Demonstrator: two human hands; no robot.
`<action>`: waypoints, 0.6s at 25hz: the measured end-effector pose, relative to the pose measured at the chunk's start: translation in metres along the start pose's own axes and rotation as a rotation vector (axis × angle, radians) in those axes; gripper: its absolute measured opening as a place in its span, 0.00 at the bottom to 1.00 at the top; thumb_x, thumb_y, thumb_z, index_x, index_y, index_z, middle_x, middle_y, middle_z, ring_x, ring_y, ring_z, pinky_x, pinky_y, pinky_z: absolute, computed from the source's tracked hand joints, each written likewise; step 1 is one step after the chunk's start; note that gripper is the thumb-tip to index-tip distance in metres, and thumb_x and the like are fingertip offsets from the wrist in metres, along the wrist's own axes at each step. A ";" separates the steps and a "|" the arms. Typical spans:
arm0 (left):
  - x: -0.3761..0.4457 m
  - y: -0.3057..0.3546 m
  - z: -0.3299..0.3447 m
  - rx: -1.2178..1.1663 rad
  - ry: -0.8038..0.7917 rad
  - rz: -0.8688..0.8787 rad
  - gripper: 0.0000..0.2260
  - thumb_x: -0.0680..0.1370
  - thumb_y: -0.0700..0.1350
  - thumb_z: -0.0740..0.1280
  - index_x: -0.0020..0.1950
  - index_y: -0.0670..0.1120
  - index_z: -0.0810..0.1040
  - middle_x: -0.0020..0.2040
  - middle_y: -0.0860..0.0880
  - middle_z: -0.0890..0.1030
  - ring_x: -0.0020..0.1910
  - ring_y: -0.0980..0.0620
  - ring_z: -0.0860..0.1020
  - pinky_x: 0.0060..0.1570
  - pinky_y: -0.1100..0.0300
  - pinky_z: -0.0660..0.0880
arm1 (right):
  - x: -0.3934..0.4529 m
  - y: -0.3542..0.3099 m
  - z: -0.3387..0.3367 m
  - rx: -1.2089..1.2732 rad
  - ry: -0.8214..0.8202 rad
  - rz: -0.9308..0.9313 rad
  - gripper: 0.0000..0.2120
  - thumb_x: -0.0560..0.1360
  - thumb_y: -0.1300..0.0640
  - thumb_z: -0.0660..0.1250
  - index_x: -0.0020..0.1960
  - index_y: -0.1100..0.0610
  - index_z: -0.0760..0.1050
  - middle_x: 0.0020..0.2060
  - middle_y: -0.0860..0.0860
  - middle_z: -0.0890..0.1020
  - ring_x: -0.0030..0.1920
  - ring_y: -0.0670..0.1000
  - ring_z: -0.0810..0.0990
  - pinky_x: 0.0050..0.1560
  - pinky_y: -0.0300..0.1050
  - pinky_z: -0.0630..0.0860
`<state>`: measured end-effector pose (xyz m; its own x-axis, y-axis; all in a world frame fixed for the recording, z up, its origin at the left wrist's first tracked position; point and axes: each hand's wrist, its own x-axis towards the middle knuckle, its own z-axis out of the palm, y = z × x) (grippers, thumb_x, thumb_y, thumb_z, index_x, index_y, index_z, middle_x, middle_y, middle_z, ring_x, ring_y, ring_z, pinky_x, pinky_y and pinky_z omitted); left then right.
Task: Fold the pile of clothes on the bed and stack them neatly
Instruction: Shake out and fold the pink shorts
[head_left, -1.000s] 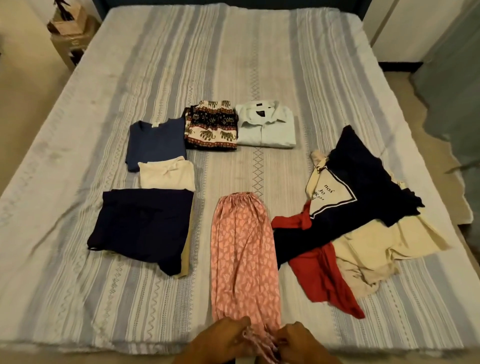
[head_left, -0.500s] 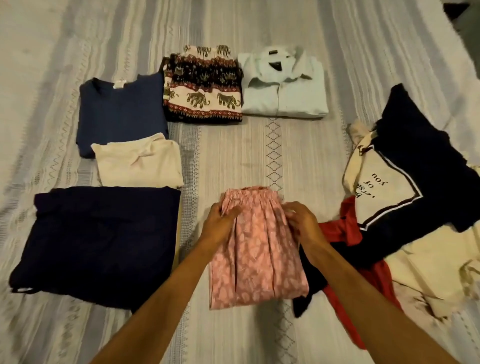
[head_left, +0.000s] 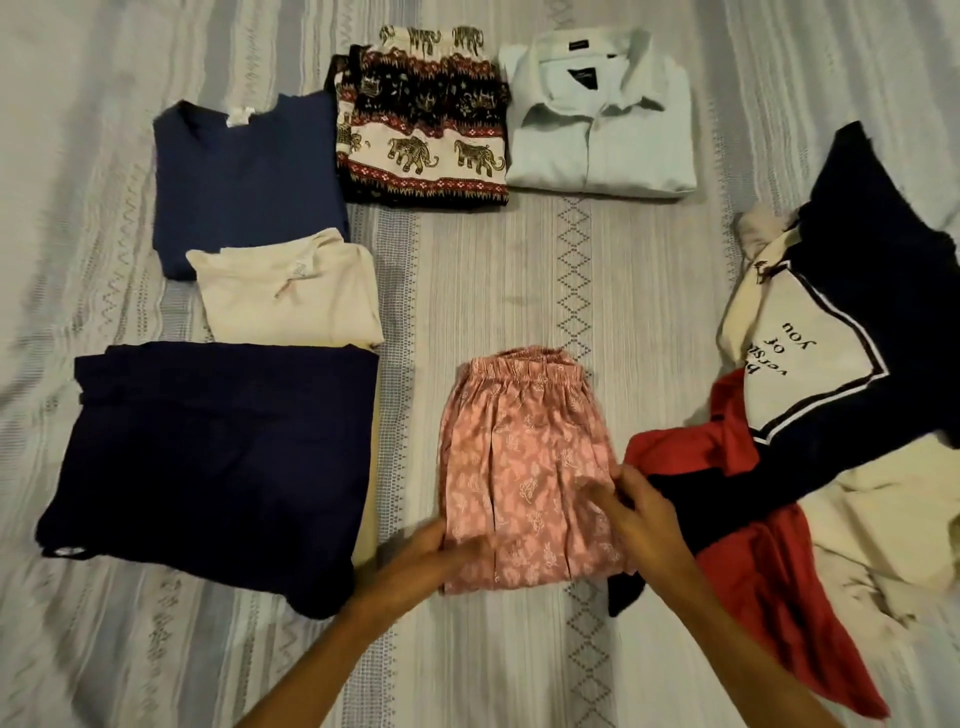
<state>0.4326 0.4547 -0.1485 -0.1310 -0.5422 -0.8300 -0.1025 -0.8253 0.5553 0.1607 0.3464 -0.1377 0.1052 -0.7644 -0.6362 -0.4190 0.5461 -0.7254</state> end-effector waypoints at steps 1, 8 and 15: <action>-0.006 -0.009 0.012 0.017 0.036 0.038 0.23 0.73 0.65 0.76 0.66 0.63 0.78 0.59 0.65 0.84 0.60 0.61 0.82 0.64 0.59 0.78 | -0.012 0.009 0.005 -0.046 0.012 -0.040 0.09 0.79 0.50 0.73 0.58 0.49 0.79 0.48 0.44 0.86 0.50 0.48 0.86 0.48 0.41 0.81; -0.028 -0.049 0.073 0.364 0.661 0.501 0.38 0.72 0.59 0.79 0.76 0.54 0.66 0.75 0.56 0.70 0.75 0.55 0.69 0.71 0.57 0.70 | -0.080 0.056 0.036 -0.977 0.230 -0.646 0.36 0.75 0.49 0.69 0.79 0.58 0.64 0.75 0.59 0.69 0.74 0.60 0.68 0.74 0.61 0.65; 0.007 -0.057 0.070 1.387 0.526 0.721 0.28 0.75 0.45 0.66 0.76 0.44 0.75 0.73 0.44 0.77 0.74 0.44 0.74 0.76 0.43 0.65 | -0.025 0.060 0.046 -1.444 -0.071 -0.698 0.35 0.69 0.55 0.68 0.75 0.62 0.71 0.70 0.60 0.78 0.71 0.59 0.77 0.69 0.58 0.77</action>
<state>0.3691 0.5096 -0.1822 -0.2415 -0.9569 -0.1610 -0.9589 0.2099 0.1907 0.1743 0.4136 -0.1776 0.6540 -0.6741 -0.3433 -0.7289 -0.6829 -0.0478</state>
